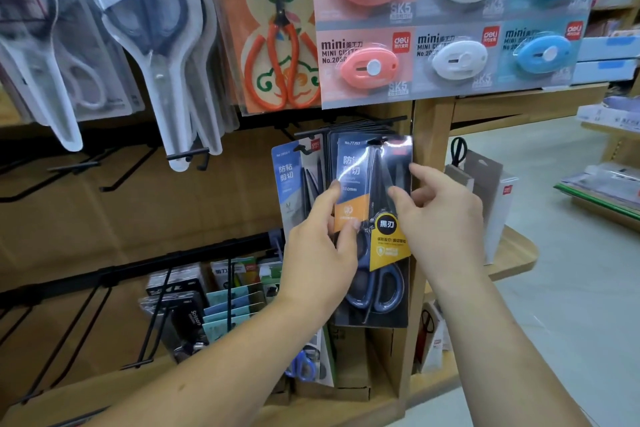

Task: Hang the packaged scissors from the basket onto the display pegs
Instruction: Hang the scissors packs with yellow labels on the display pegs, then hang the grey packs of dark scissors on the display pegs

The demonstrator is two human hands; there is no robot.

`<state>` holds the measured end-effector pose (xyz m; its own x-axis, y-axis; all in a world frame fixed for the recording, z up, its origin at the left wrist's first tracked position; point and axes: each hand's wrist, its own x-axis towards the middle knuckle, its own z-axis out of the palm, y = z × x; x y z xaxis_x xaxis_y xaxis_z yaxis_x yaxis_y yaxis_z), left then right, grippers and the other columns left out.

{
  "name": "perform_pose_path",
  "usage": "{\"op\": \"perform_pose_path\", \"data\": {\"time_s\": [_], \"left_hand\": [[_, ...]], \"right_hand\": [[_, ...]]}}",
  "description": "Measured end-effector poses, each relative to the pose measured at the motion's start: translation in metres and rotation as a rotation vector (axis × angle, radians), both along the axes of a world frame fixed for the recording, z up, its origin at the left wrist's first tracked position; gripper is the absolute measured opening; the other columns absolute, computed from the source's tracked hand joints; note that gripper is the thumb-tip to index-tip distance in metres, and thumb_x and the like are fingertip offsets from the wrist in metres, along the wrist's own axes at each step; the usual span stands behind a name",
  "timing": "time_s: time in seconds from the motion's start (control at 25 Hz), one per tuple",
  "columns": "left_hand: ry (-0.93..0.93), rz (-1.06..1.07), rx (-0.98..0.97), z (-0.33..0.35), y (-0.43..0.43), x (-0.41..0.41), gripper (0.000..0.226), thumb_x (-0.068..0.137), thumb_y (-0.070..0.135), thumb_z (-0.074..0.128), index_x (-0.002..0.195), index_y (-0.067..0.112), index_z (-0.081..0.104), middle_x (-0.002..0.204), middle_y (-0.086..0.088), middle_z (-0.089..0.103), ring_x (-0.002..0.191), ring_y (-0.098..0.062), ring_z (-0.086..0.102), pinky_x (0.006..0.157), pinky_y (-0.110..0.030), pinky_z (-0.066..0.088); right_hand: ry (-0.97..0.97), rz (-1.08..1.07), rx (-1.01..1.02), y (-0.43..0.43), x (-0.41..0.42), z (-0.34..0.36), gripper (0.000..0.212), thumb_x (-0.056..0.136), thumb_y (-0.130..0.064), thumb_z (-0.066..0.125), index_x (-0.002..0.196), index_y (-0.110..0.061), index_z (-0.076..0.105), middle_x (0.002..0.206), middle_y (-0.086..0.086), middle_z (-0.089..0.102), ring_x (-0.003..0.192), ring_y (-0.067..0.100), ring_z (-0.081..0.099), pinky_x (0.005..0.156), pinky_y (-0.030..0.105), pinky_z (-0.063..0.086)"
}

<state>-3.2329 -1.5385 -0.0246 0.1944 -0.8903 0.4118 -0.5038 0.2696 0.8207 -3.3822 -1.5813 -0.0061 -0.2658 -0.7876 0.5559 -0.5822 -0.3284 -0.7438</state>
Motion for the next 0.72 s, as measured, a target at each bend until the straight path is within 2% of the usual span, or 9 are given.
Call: {"op": "perform_pose_path", "data": {"time_s": [0.12,0.24,0.32,0.44,0.52,0.6,0.64,0.72], "left_hand": [[-0.123,0.067,0.017,0.005,-0.005,0.003,0.057,0.103,0.037,0.064,0.155,0.043,0.042,0.07,0.007,0.061,0.071,-0.009,0.062,0.071,-0.037,0.058],[-0.141,0.106,0.046,0.012,-0.016,0.007,0.056,0.102,0.036,0.066,0.153,0.042,0.044,0.073,0.007,0.062,0.076,-0.009,0.063,0.077,-0.043,0.06],[-0.154,0.095,0.073,0.01,-0.02,0.01,0.058,0.103,0.03,0.065,0.155,0.043,0.041,0.079,0.008,0.063,0.077,-0.009,0.064,0.076,-0.04,0.061],[-0.096,-0.001,0.14,-0.001,-0.02,0.017,0.072,0.104,0.014,0.062,0.161,0.046,0.031,0.103,0.013,0.067,0.087,-0.007,0.066,0.078,-0.019,0.058],[-0.088,-0.072,0.168,-0.01,-0.018,0.025,0.076,0.103,0.009,0.063,0.163,0.043,0.03,0.129,0.012,0.065,0.109,-0.003,0.065,0.096,-0.017,0.054],[-0.095,-0.118,0.169,-0.015,-0.014,0.034,0.072,0.103,0.008,0.063,0.161,0.04,0.035,0.147,0.011,0.058,0.129,-0.005,0.058,0.11,-0.025,0.049],[-0.099,-0.124,0.174,-0.015,-0.01,0.038,0.069,0.103,0.009,0.063,0.16,0.04,0.038,0.148,0.011,0.055,0.131,-0.006,0.056,0.108,-0.025,0.049],[-0.082,-0.121,0.188,-0.015,-0.001,0.048,0.063,0.104,0.014,0.063,0.158,0.037,0.041,0.142,0.01,0.055,0.123,-0.005,0.059,0.095,-0.015,0.049]], "right_hand": [[-0.01,-0.02,-0.041,0.0,0.001,-0.005,0.038,0.097,-0.035,0.073,0.134,-0.025,0.069,0.096,-0.003,0.07,0.093,0.017,0.064,0.072,0.029,0.048],[0.078,-0.106,-0.115,0.003,0.009,-0.006,0.029,0.096,-0.04,0.073,0.122,-0.026,0.074,0.104,-0.005,0.066,0.096,0.017,0.063,0.069,0.032,0.05],[0.095,-0.018,-0.098,0.002,0.017,-0.009,0.032,0.095,-0.041,0.073,0.125,-0.03,0.072,0.104,-0.008,0.062,0.094,0.014,0.062,0.069,0.031,0.051],[0.163,0.169,0.088,-0.004,0.029,-0.022,0.059,0.094,-0.047,0.073,0.149,-0.035,0.054,0.118,-0.008,0.052,0.106,0.012,0.059,0.079,0.032,0.053],[0.259,0.145,0.135,-0.009,0.031,-0.032,0.076,0.092,-0.05,0.073,0.158,-0.039,0.038,0.128,-0.005,0.047,0.119,0.015,0.051,0.082,0.033,0.051],[0.322,0.089,0.14,-0.012,0.033,-0.038,0.082,0.092,-0.051,0.074,0.161,-0.04,0.03,0.136,-0.001,0.045,0.127,0.02,0.045,0.082,0.035,0.049],[0.327,0.052,0.135,-0.013,0.034,-0.04,0.082,0.092,-0.05,0.074,0.161,-0.04,0.03,0.138,0.0,0.044,0.128,0.021,0.044,0.081,0.036,0.049],[0.315,-0.032,0.124,-0.014,0.038,-0.043,0.079,0.091,-0.048,0.076,0.159,-0.039,0.035,0.138,0.0,0.043,0.126,0.022,0.046,0.077,0.036,0.05]]}}
